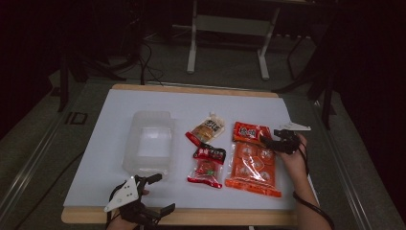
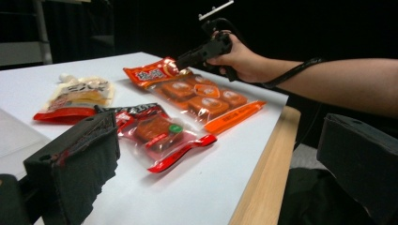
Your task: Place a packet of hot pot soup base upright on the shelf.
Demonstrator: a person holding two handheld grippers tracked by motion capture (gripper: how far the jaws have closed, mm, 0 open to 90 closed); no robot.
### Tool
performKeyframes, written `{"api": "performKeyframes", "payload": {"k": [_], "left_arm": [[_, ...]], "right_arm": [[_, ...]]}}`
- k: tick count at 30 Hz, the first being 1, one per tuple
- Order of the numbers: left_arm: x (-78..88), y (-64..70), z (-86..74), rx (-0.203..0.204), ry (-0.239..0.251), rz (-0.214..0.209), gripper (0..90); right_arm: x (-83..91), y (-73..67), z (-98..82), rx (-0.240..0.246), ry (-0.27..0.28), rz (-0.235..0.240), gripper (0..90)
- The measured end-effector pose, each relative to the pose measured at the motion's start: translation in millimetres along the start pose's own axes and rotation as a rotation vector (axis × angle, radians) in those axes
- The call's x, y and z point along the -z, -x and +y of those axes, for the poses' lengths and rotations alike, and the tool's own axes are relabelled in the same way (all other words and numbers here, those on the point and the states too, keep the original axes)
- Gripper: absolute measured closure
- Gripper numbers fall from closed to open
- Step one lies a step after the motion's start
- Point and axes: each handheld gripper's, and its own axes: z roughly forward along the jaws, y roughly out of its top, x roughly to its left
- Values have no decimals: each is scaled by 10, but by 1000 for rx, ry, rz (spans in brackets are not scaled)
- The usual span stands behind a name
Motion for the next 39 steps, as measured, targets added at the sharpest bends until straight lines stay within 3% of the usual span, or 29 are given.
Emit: {"api": "performKeyframes", "payload": {"k": [7,10,12,18,24,27,31,32,34,37,39], "left_arm": [[-24,49,-5,-37,-23,-1,2],[-30,52,-7,-39,-26,-3,2],[-31,50,-8,-37,-25,-3,2],[-32,46,-8,-34,-26,-1,1],[-53,62,-15,-42,-44,-6,2],[-61,59,-16,-38,-44,-6,1],[-60,59,-16,-41,-43,2,1],[-58,59,-15,-41,-42,4,1],[-58,58,-14,-40,-41,6,2],[-59,60,-14,-44,-44,8,1],[-57,60,-13,-44,-44,10,1]], "right_arm": [[-107,67,-86,-30,-55,-13,244],[-146,84,-111,-72,-77,9,216],[-185,95,-127,-117,-92,49,167],[-204,11,-102,-75,-117,22,197],[-189,-38,-85,-48,-133,5,327],[-176,-53,-90,-57,-128,7,423],[-176,-130,-51,-17,-155,43,790],[-183,-171,-41,3,-166,45,823],[-187,-247,-20,50,-185,10,845],[-181,-247,-13,34,-188,11,859],[-174,-260,4,50,-196,3,868]]}}
